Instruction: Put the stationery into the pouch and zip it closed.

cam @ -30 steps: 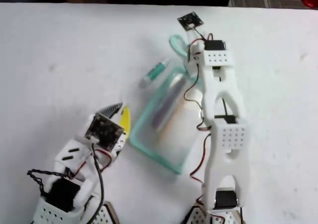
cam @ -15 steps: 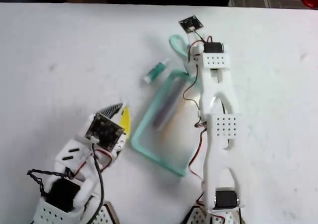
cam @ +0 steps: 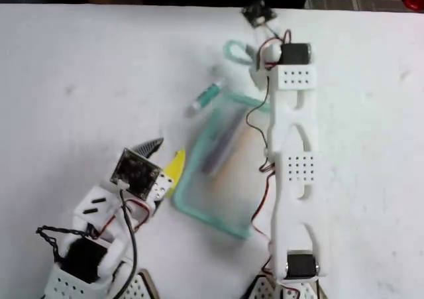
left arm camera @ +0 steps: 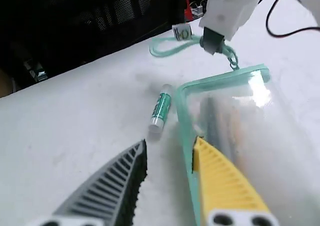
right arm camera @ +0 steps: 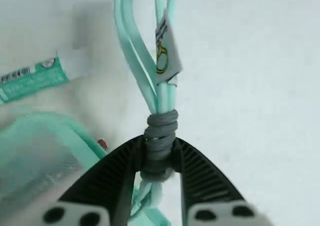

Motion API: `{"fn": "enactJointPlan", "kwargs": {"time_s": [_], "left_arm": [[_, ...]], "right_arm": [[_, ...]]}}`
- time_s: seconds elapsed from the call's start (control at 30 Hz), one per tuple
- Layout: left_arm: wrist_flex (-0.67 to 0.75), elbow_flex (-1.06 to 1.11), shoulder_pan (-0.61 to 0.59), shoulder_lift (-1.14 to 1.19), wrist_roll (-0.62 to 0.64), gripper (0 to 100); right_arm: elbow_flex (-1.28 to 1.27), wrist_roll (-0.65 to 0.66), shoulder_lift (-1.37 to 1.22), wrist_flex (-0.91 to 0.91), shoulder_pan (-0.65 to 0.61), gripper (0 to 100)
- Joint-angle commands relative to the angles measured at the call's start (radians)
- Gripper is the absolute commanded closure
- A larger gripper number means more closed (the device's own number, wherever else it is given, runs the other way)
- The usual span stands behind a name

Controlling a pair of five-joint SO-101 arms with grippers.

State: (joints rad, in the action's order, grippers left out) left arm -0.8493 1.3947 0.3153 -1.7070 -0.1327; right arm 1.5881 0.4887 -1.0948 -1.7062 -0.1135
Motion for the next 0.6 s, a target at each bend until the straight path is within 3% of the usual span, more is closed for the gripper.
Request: {"fn": "enactJointPlan", "kwargs": {"time_s": [0.0,0.23,0.43,0.57], "left_arm": [[0.020,-0.012,0.002,-0.008,0.025,82],[0.029,-0.015,0.002,-0.008,0.025,82],[0.051,-0.015,0.008,-0.008,0.031,82],[0.044,-0.015,0.081,-0.008,0.029,82]], "right_arm": [[-0.018,-0.038,0.199,-0.022,0.004,98.2],[-0.342,-0.086,0.576,-0.022,-0.070,98.2],[-0.709,-0.092,0.943,-0.021,-0.220,98.2],[-0.881,-0.095,1.156,-0.021,-0.328,98.2]]}}
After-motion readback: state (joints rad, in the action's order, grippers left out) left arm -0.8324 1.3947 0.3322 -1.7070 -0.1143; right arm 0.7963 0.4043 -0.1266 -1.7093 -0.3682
